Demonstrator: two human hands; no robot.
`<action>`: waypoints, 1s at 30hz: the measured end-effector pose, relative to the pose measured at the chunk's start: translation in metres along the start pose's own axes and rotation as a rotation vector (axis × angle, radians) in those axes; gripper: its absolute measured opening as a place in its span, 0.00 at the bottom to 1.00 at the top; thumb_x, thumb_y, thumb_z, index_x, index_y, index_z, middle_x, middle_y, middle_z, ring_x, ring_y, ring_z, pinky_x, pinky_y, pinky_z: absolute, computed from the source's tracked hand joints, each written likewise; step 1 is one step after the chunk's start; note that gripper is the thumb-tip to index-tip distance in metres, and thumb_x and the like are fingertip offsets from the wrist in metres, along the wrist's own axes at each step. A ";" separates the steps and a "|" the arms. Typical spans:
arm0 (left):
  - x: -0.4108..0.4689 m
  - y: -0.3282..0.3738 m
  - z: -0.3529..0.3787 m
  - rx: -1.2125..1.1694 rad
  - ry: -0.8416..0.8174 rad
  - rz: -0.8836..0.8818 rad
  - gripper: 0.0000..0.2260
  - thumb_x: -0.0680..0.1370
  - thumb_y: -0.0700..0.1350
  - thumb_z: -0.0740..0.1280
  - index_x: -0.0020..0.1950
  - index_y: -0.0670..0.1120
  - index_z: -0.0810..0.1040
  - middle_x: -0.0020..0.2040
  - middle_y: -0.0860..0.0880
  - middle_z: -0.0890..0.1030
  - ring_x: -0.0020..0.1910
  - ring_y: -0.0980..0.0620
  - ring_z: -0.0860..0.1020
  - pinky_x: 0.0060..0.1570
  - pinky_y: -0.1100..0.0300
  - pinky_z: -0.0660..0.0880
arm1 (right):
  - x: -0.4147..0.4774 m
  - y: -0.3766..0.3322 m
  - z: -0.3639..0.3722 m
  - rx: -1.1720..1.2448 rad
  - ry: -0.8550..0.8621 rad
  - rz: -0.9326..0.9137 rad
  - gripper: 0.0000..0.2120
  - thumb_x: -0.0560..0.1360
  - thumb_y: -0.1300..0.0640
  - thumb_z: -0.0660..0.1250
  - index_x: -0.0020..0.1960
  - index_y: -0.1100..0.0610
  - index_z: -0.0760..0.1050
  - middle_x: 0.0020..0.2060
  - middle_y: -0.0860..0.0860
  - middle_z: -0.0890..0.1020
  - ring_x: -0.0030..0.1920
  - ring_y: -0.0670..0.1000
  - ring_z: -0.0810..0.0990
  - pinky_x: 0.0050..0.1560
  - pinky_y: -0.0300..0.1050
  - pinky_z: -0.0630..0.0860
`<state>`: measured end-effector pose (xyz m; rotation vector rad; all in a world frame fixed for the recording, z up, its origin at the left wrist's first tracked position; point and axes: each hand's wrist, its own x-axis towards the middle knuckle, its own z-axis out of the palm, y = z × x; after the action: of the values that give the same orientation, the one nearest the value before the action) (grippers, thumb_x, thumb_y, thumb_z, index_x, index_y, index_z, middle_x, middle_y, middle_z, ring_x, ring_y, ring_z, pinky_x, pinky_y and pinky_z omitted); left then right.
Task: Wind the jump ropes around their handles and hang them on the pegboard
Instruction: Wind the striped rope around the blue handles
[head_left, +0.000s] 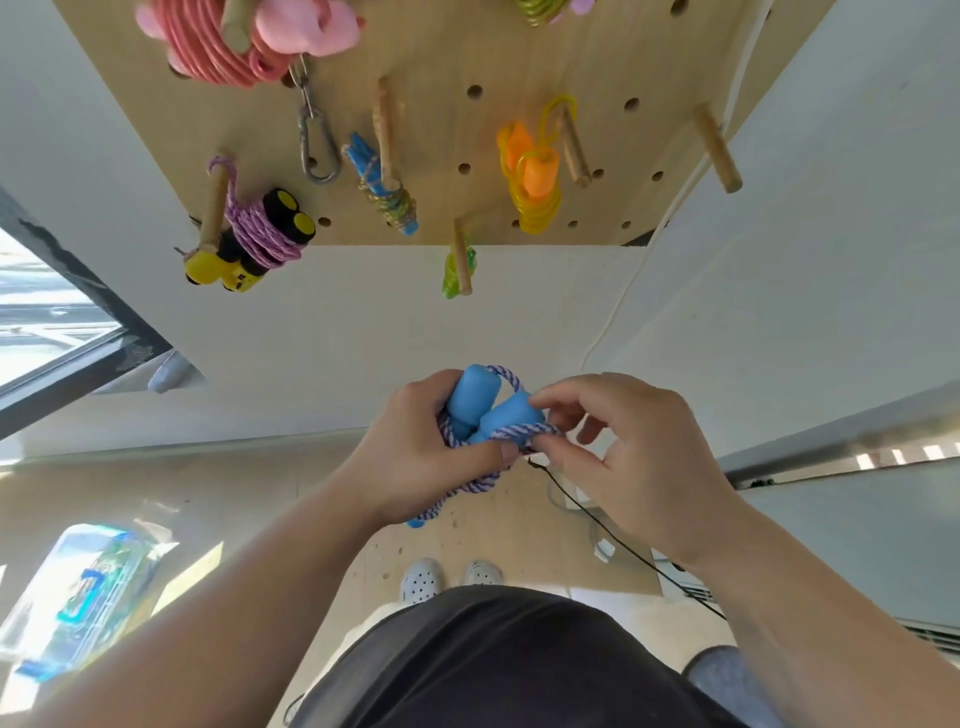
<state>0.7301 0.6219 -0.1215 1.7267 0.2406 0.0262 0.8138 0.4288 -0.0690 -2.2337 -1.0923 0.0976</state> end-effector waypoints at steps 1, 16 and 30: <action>-0.001 -0.001 -0.003 0.013 -0.026 0.009 0.22 0.65 0.58 0.76 0.49 0.44 0.78 0.42 0.39 0.79 0.37 0.51 0.77 0.37 0.48 0.76 | 0.001 0.002 0.001 -0.045 0.016 -0.040 0.08 0.73 0.56 0.76 0.52 0.50 0.83 0.40 0.38 0.80 0.41 0.37 0.77 0.43 0.32 0.74; 0.004 0.008 -0.031 0.160 -0.381 0.121 0.20 0.68 0.53 0.76 0.52 0.43 0.76 0.43 0.44 0.81 0.36 0.44 0.80 0.34 0.41 0.78 | 0.022 0.010 -0.002 0.727 -0.370 0.304 0.09 0.72 0.67 0.73 0.38 0.55 0.80 0.42 0.51 0.84 0.42 0.48 0.83 0.46 0.40 0.79; 0.014 -0.004 -0.009 0.312 -0.164 0.007 0.25 0.69 0.57 0.76 0.61 0.56 0.69 0.49 0.55 0.81 0.43 0.53 0.83 0.42 0.47 0.81 | 0.033 0.021 0.011 0.683 -0.178 0.549 0.03 0.73 0.61 0.76 0.43 0.55 0.84 0.41 0.53 0.86 0.45 0.55 0.85 0.51 0.49 0.82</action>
<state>0.7420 0.6334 -0.1254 2.0284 0.1217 -0.1550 0.8466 0.4491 -0.0832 -1.8377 -0.3942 0.7875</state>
